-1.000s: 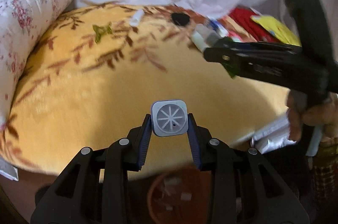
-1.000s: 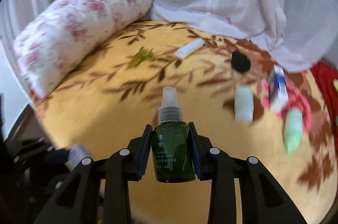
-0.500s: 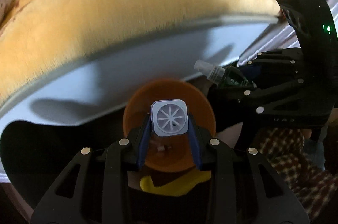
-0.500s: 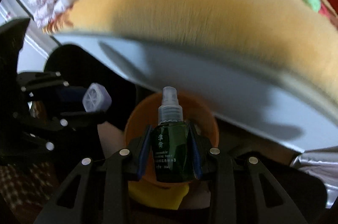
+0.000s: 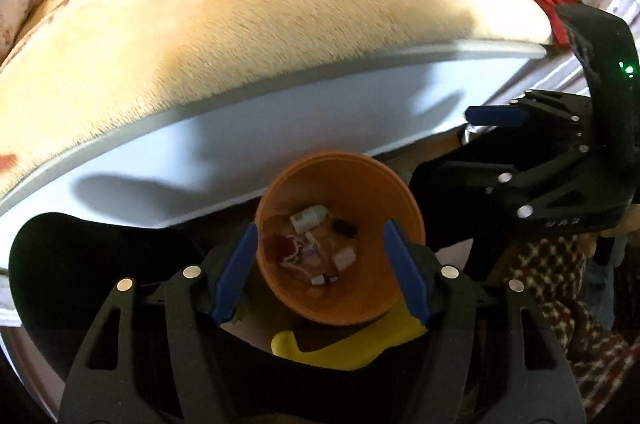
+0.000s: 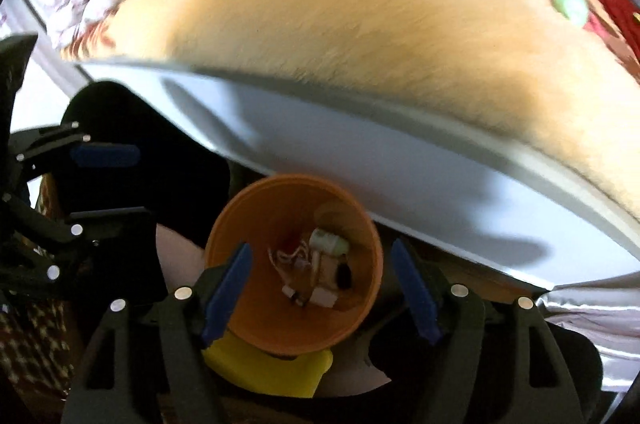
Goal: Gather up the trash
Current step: 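Release the lens case and spray bottle into the orange bin, then grasp the white bottle with the left tool while the right tool grasps the green roll-on bottle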
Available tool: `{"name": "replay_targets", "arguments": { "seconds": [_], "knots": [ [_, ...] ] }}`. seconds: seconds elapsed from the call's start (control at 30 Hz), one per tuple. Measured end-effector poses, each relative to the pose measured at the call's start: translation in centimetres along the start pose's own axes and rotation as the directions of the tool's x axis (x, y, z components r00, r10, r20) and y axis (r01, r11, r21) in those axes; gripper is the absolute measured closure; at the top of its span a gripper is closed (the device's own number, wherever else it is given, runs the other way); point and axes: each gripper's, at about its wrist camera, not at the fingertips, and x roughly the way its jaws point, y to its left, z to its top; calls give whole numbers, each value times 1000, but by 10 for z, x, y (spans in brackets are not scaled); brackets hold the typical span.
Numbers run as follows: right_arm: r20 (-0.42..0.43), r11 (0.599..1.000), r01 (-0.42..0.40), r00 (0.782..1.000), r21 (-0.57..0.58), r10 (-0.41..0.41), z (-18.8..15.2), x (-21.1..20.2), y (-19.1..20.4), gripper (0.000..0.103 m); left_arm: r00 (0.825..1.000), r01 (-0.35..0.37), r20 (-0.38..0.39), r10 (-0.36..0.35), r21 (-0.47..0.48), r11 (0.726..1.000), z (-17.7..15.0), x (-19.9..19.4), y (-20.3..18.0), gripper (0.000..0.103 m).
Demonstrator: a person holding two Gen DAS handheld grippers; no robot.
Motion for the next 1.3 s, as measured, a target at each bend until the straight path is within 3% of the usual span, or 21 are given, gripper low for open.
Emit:
{"name": "replay_targets", "arguments": {
  "seconds": [0.13,0.37,0.57,0.87,1.07,1.3],
  "knots": [
    [60,1000,6,998,24,-7,11,-16,-12,30,999,-12,38,12,-4,1000,7,-10,3,39],
    [169,997,16,985,71,-27,29,-40,-36,28,987,-25,159,25,-4,1000,53,-27,-8,39],
    [243,993,30,968,115,-57,47,-54,-57,28,977,-23,213,22,4,1000,91,-34,-21,39],
    [317,973,64,939,220,-133,46,-72,-93,25,935,-37,352,47,-35,999,194,-31,-30,39],
    [330,960,93,927,262,-180,37,-78,-114,25,930,-79,346,121,-133,988,270,15,-23,39],
    [334,944,114,917,308,-220,28,-82,-136,25,957,-65,261,125,-227,972,334,79,-26,39]
  ]
}}
